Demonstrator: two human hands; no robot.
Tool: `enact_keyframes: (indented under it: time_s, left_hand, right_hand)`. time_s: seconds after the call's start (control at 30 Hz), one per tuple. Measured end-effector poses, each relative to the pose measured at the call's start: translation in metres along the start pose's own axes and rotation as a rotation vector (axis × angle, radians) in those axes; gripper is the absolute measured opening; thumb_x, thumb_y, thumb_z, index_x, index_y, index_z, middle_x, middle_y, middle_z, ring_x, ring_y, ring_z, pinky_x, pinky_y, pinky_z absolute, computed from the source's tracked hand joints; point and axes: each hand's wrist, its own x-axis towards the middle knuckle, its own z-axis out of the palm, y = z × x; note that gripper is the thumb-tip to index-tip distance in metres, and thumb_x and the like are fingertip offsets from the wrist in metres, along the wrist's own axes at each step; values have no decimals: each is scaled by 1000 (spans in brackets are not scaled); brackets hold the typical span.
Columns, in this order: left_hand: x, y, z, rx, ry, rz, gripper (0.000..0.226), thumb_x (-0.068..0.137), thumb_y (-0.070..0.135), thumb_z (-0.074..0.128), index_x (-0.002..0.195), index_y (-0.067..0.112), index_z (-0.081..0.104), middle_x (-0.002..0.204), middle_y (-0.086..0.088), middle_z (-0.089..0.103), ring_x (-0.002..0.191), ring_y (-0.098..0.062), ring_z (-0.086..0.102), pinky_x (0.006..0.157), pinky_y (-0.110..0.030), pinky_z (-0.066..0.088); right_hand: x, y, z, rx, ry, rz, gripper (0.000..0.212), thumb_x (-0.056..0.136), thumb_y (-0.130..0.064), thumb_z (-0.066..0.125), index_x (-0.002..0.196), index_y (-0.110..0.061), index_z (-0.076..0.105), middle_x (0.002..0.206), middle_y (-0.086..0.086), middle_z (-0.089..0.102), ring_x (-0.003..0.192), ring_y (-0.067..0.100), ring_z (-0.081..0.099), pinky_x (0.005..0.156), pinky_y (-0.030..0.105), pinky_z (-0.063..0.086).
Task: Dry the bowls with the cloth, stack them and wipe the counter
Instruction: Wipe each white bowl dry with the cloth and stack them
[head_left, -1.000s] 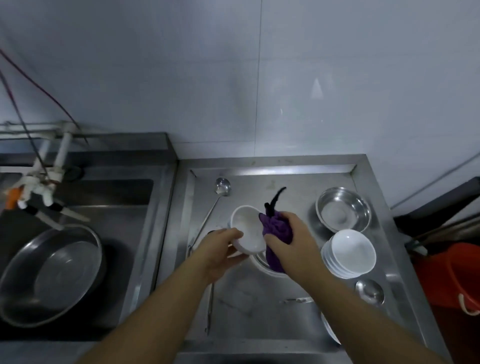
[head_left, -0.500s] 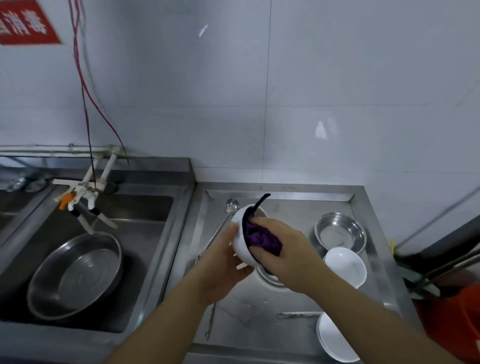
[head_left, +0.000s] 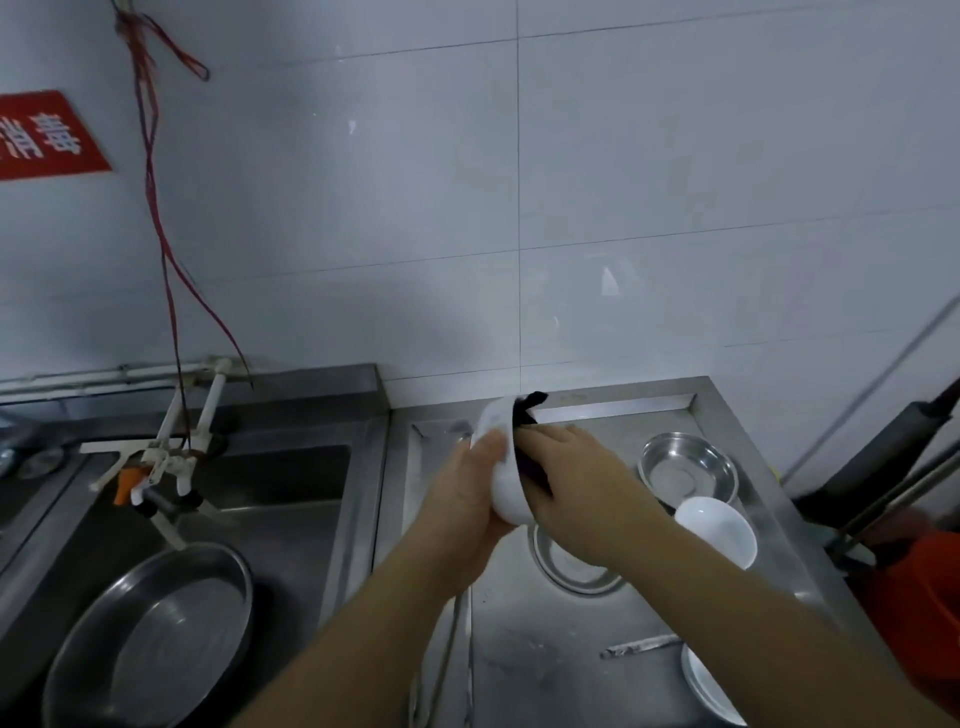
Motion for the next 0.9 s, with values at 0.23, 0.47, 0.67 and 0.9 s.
enact_keyframes:
  time_s: [0.23,0.47,0.67,0.9]
  left_hand:
    - [-5,16,-8,211,-144,40,101,73,68,83,144,2,53,132,-32,64,123,-50,63,106,-65,51]
    - [-22,-7,0,-116,-270,-44,86,86,68,72,148,9,57,142,-29,60,130,-41,62,103,-50,57]
    - [-19,-5,21,-183,-193,-22,80,82,67,76,144,19,62,147,-23,60,137,-40,58,107,-54,54]
    - [-7,4,34,-11,-3,-5,87,77,59,77,146,11,54,132,-20,71,121,-37,70,90,-52,63]
  right_hand:
    - [2,-19,-29,564,-271,436,23,90,-45,61,103,-32,76,93,-2,79,86,19,76,86,41,64]
    - [-11,-21,-28,1482,-96,766,36,85,-23,75,112,2,73,103,21,78,91,32,76,85,45,62]
    - [-4,-29,-7,1296,433,623,9,93,-26,77,99,-26,83,99,2,81,98,23,78,89,42,63]
    - [-8,-1,-25,78,182,74,21,96,-29,67,117,-26,70,101,-9,72,92,13,63,81,36,54]
